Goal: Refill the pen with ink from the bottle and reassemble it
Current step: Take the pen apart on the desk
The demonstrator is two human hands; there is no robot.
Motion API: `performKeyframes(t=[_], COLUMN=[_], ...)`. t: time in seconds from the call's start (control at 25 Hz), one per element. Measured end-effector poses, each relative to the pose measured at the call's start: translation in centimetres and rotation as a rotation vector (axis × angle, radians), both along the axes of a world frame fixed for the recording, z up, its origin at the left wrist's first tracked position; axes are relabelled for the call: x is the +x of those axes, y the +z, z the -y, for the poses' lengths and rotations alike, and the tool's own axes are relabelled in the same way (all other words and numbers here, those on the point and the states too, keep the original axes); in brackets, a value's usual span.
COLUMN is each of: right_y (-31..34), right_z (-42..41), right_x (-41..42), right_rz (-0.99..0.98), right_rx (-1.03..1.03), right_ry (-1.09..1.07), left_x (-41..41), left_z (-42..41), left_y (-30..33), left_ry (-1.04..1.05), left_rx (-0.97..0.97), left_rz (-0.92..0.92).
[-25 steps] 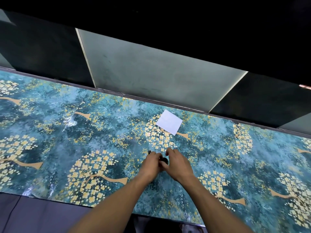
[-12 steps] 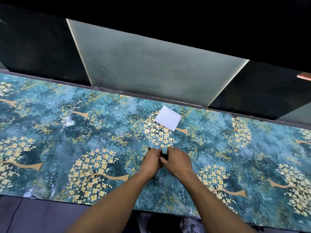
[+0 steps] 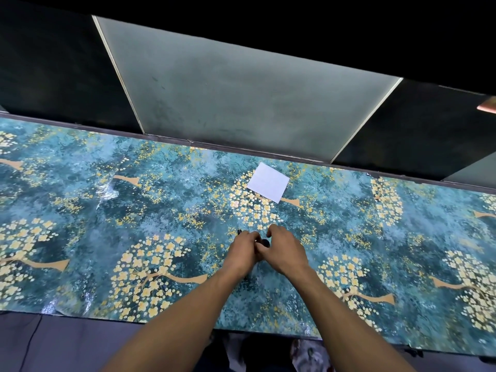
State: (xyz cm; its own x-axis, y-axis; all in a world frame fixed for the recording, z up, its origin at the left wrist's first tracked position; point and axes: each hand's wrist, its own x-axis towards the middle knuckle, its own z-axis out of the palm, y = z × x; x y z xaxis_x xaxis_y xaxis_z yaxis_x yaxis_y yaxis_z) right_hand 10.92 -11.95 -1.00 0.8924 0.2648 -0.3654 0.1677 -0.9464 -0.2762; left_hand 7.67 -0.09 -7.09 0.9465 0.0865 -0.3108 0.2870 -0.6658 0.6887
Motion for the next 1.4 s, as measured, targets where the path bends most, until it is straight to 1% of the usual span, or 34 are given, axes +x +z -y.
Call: performKeyframes(t=[0.08,0.12,0.28,0.44,0.48,0.56,0.64,0.72,0.8,1.04,1.12,1.24,1.32,1.4], right_y=[-0.1,0.0,0.4,0.8,0.8,0.8,0.6,0.3,0.3,0.6,0.5,-0.1,-0.7,-1.5], right_z=[-0.3,-0.5,-0.4,0.0,0.0,-0.2,-0.3,-0.3,-0.3,0.3,0.9,1.9,2.6,3.1], right_x=[-0.1,-0.2,0.1,0.6,0.6,0.7,0.8,0.8,0.7,1.2,1.5,1.8,1.8,1.5], right_rz=[0.042,0.054,0.036,-0.013,-0.028,-0.055,-0.046,-0.007,0.015,-0.061,-0.080,-0.047,-0.004,-0.015], right_rx=[-0.101,-0.114,-0.056,-0.009,0.001,0.032,-0.005,-0.070,-0.071,0.098,0.165,0.221,0.173,0.084], right_ry=[0.016,0.040,0.196,0.252,0.243,0.159,0.075,0.056,0.078,0.187,0.156,0.019,-0.056,-0.061], left_x=[0.0,0.0,0.0,-0.1,-0.1,0.0,0.0,0.0,0.0,0.0,0.0,-0.1,-0.3,-0.5], left_z=[0.0,0.0,-0.1,-0.1,0.0,-0.1,-0.1,0.0,0.0,-0.1,0.0,0.1,0.2,0.2], left_y=[0.1,0.1,0.1,-0.2,-0.1,0.0,0.1,0.2,0.3,0.1,0.2,0.3,0.1,0.2], left_ry=[-0.008,-0.012,0.001,0.018,0.017,0.000,-0.014,-0.016,-0.016,0.014,0.015,0.027,0.017,0.000], left_rx=[0.022,0.024,-0.019,-0.058,-0.052,-0.011,0.018,0.021,0.026,-0.021,-0.035,-0.024,0.006,0.045], left_rz=[0.001,-0.005,-0.005,-0.015,-0.018,-0.009,0.000,-0.010,-0.015,-0.031,-0.036,-0.043,-0.045,-0.048])
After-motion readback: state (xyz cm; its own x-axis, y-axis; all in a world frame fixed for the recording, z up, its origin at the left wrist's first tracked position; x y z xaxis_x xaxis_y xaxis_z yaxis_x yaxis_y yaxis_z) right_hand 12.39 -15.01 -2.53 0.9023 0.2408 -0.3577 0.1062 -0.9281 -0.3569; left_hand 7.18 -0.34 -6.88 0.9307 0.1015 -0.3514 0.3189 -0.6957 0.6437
